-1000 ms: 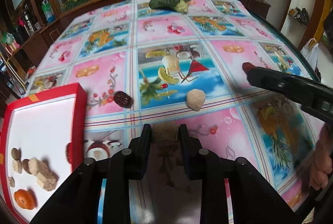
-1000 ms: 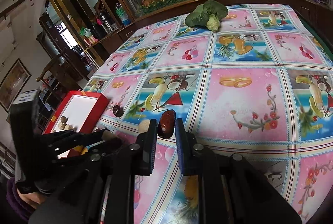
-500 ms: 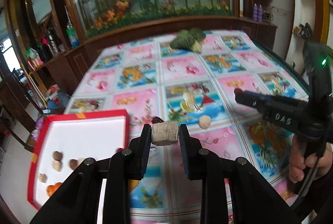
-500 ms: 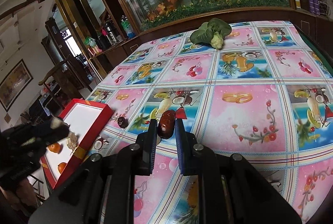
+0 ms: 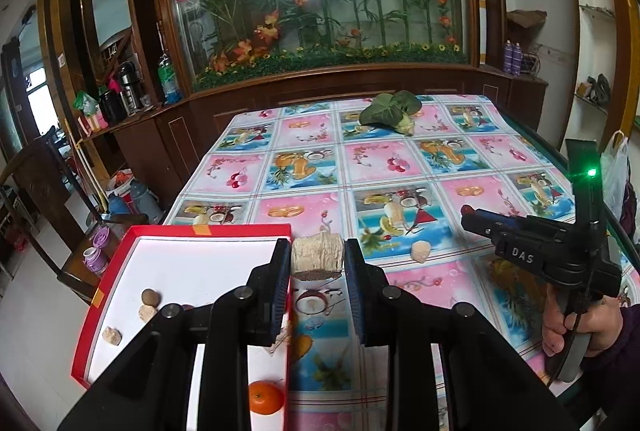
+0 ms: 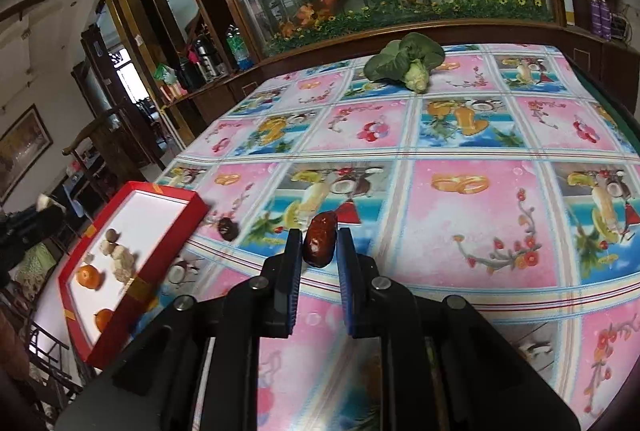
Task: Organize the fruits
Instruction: 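Carry the date into the tray and open the right tool while the left tool releases its cube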
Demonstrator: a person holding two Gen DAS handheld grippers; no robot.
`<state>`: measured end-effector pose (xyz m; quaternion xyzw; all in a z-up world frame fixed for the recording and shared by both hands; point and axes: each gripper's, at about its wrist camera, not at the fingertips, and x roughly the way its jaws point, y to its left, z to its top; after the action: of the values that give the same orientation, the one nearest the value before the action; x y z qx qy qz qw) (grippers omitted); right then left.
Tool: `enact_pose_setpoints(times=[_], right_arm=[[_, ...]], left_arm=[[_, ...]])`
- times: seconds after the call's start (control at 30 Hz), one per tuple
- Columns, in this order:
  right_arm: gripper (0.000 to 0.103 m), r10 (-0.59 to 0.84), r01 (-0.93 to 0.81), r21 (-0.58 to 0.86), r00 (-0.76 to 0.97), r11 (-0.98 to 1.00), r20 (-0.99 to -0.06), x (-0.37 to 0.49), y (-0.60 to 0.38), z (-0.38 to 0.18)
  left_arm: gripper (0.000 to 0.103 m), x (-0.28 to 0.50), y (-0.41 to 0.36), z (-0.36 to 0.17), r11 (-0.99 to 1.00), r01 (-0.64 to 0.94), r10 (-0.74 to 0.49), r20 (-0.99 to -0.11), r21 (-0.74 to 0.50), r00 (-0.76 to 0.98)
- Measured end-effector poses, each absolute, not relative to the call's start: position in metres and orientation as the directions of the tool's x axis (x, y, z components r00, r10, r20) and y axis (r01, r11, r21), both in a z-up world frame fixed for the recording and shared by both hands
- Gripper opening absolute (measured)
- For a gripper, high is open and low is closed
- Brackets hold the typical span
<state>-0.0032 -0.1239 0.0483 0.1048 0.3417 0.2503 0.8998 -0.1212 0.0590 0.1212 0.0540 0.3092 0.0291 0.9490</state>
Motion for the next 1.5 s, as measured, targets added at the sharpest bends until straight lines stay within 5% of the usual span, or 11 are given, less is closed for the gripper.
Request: enact_pose_setpoints(times=[0.4, 0.83, 1.5], right_arm=[[0.019, 0.664, -0.478, 0.461, 0.564, 0.748, -0.491, -0.020, -0.048, 0.066], [0.019, 0.762, -0.680, 0.386, 0.419, 0.624, -0.494, -0.052, 0.067, 0.097], [0.019, 0.728, -0.747, 0.356, 0.241, 0.562, -0.642, -0.096, 0.133, 0.054]], left_arm=[[0.026, -0.137, 0.128, 0.111, 0.985, -0.153, 0.167, -0.594, 0.074, 0.787], [0.026, -0.174, 0.250, 0.100, 0.897, -0.440, 0.376, -0.595, 0.042, 0.710], [0.026, -0.155, 0.285, 0.061, 0.908, -0.417, 0.325, -0.683, 0.032, 0.654]])
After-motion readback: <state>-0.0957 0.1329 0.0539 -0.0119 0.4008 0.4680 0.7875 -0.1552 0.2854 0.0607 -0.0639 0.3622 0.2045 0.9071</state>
